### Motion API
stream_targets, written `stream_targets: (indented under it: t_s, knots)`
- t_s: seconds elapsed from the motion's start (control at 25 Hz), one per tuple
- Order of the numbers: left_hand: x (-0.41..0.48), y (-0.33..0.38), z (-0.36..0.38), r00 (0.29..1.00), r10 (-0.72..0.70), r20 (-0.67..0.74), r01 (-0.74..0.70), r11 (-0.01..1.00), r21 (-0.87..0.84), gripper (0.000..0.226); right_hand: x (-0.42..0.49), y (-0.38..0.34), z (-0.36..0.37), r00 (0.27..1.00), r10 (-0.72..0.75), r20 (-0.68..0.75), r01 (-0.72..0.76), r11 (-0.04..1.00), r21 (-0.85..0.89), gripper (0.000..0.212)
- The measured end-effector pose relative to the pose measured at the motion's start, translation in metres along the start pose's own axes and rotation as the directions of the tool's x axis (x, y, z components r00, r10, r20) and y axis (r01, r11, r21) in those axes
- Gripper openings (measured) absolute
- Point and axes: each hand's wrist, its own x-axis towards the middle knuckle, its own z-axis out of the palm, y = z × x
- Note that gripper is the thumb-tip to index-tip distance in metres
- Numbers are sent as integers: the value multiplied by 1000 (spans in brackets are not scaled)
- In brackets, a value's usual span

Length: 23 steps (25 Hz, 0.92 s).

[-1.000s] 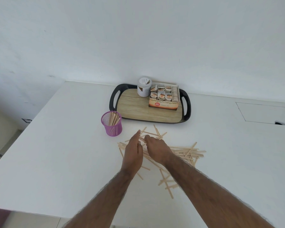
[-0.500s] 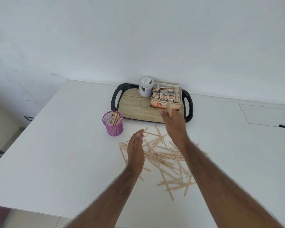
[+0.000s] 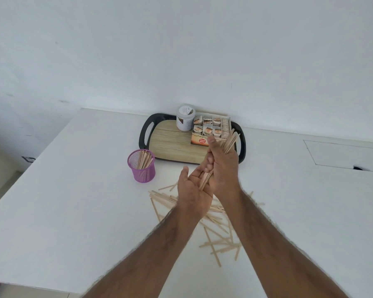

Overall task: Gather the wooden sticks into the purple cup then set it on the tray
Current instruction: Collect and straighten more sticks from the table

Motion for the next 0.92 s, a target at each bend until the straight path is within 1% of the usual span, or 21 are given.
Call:
stream_targets:
  t_s: [0.08, 0.12, 0.24, 0.32, 0.36, 0.4, 0.44, 0.48, 0.52, 0.56, 0.64, 0.68, 0.72, 0.76, 0.8, 0.84, 0.92]
  knots:
    - [-2, 2, 10, 1000, -14, 23, 14, 999, -33, 64, -9, 7, 4, 1000, -3, 11, 2, 999, 51, 9]
    - [-2, 3, 13, 1000, -3, 30, 4, 999, -47, 61, -12, 9, 6, 1000, -12, 8, 11, 996, 87, 7]
    - [-1, 8, 16, 997, 72, -5, -72, 996, -46, 50, -15, 13, 12, 1000, -14, 13, 12, 985, 173, 15]
    - [1, 11, 15, 995, 96, -8, -97, 995, -36, 45, -15, 16, 14, 1000, 6, 14, -9, 973, 229, 17]
    - [1, 14, 15, 996, 93, -13, -94, 995, -31, 41, -15, 19, 13, 1000, 3, -4, -2, 984, 177, 15]
    - [2, 17, 14, 996, 83, -18, -83, 996, -17, 38, -14, 21, 12, 999, -36, -27, 37, 999, 39, 14]
    - [2, 19, 14, 998, 67, -11, -68, 998, -6, 37, -14, 24, 10, 994, -101, -35, 96, 987, -132, 17]
    - [3, 20, 13, 999, 49, 3, -49, 999, -1, 38, -13, 27, 8, 985, -174, -21, 161, 948, -276, 23]
    - [3, 21, 13, 999, 25, 21, -25, 1000, 1, 39, -13, 29, 6, 972, -236, 3, 220, 901, -373, 28]
    - [1, 22, 13, 999, 3, 33, -3, 1000, 24, 39, -12, 31, 5, 960, -279, 24, 261, 863, -432, 29]
    - [-1, 25, 13, 999, -26, 26, 22, 990, 139, 38, -12, 31, 3, 945, -322, 47, 301, 810, -504, 20]
    - [0, 26, 12, 1000, -20, 0, 20, 971, 238, 38, -13, 31, 1, 938, -344, 51, 316, 782, -536, 15]
    - [2, 28, 10, 999, -9, -34, 20, 940, 342, 37, -13, 33, -2, 930, -364, 51, 329, 763, -556, 16]
    - [3, 28, 9, 998, -2, -67, 31, 901, 433, 33, -14, 35, -6, 931, -362, 45, 324, 766, -555, 18]
    - [2, 27, 10, 996, 6, -95, 43, 857, 513, 27, -15, 35, -8, 941, -338, 23, 297, 791, -535, 22]
    - [0, 26, 11, 993, 10, -114, 58, 818, 572, 26, -16, 35, -9, 953, -303, -6, 258, 822, -507, 25]
    - [-5, 26, 10, 991, 30, -133, 62, 768, 637, 35, -19, 34, -8, 971, -239, -33, 192, 850, -490, 29]
